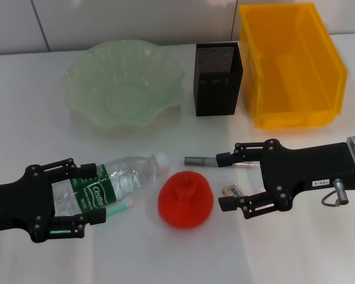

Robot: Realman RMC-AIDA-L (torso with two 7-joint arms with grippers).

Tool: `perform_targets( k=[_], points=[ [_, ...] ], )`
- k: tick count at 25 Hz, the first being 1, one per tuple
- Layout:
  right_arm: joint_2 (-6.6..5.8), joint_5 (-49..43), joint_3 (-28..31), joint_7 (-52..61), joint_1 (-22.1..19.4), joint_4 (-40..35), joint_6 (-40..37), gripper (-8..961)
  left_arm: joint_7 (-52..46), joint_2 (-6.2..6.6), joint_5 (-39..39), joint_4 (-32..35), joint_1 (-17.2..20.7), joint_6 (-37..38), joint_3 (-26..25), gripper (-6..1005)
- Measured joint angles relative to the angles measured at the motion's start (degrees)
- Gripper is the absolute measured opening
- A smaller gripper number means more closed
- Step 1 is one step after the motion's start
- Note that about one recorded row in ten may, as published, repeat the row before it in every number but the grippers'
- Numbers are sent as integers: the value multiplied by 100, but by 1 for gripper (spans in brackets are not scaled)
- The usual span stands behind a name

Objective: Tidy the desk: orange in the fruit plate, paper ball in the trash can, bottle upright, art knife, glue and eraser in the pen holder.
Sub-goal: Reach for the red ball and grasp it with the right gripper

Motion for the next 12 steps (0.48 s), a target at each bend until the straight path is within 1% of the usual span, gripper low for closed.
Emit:
perform_targets(
  k=[12],
  points=[
    [0, 0, 0, 6, -1, 0, 85, 815, 0, 0, -16, 11, 0, -22, 0, 838]
  ],
)
